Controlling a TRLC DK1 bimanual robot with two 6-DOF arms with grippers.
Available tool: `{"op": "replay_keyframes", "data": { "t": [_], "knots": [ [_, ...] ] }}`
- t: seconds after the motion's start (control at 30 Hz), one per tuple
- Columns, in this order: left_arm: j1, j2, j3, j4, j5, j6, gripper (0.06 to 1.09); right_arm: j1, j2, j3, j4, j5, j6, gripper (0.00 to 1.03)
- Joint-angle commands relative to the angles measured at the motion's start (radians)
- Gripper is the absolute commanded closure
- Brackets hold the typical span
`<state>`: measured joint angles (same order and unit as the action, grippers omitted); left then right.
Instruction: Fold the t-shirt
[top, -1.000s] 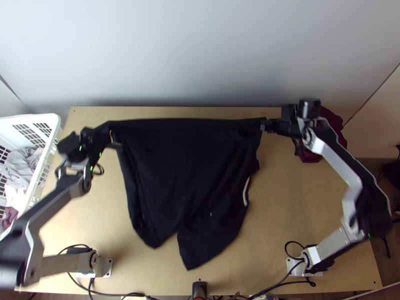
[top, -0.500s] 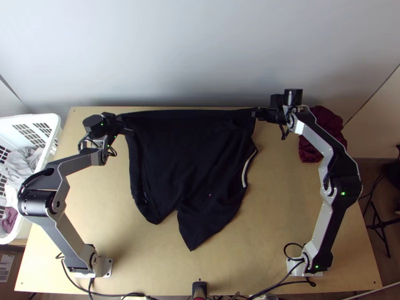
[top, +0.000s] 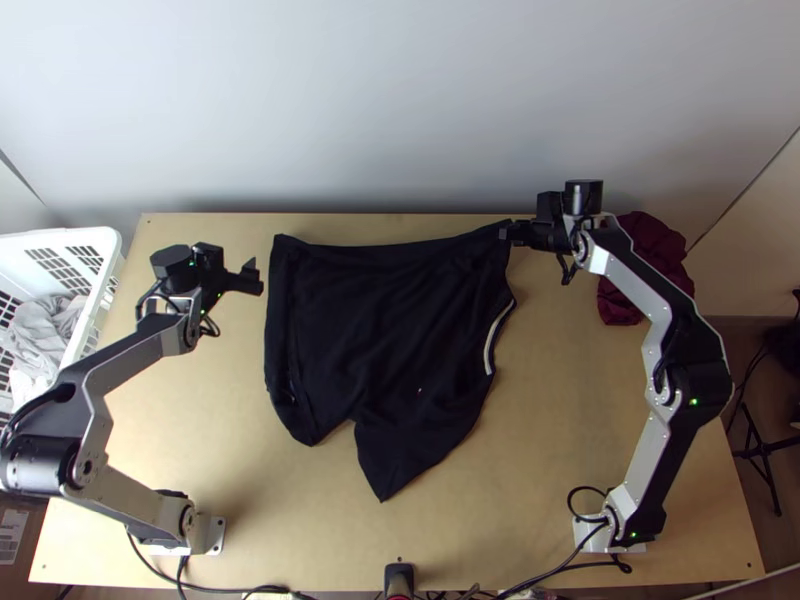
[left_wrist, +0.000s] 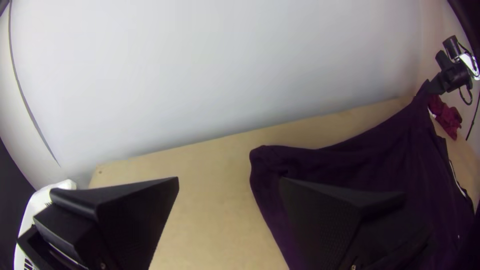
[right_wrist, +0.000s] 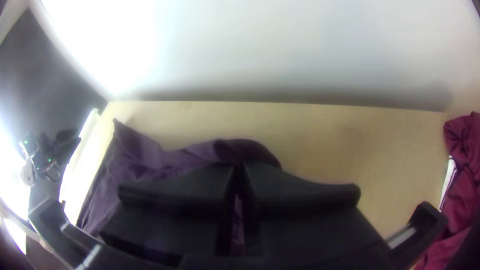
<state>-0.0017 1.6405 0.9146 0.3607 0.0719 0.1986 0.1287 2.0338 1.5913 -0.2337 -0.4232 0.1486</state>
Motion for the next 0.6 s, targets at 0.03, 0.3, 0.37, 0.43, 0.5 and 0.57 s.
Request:
{"op": "replay_keyframes", "data": {
  "t": [0.03,0.3,0.37,0.43,0.5,0.57],
  "knots": [
    [-0.06,-0.033,0.006,-0.146,0.019,0.004,0.11,0.014,-0.026,-0.03,0.0,0.0,-0.003,1.0],
    [-0.135,0.183,0.308,-0.416,0.066,-0.133,0.11,0.029,-0.043,-0.067,0.0,0.001,-0.026,1.0],
    [-0.135,0.242,0.391,-0.463,0.068,-0.176,0.11,0.026,-0.049,-0.071,0.0,0.001,-0.027,1.0],
    [-0.136,0.294,0.457,-0.49,0.068,-0.214,0.11,0.022,-0.05,-0.076,0.0,0.001,-0.027,1.0],
    [-0.136,0.363,0.532,-0.556,0.066,-0.228,0.11,0.02,-0.052,-0.08,0.0,0.003,-0.027,1.0],
    [-0.133,0.429,0.598,-0.617,0.065,-0.234,0.11,0.02,-0.057,-0.085,0.0,0.003,-0.029,1.0]
  ]
}}
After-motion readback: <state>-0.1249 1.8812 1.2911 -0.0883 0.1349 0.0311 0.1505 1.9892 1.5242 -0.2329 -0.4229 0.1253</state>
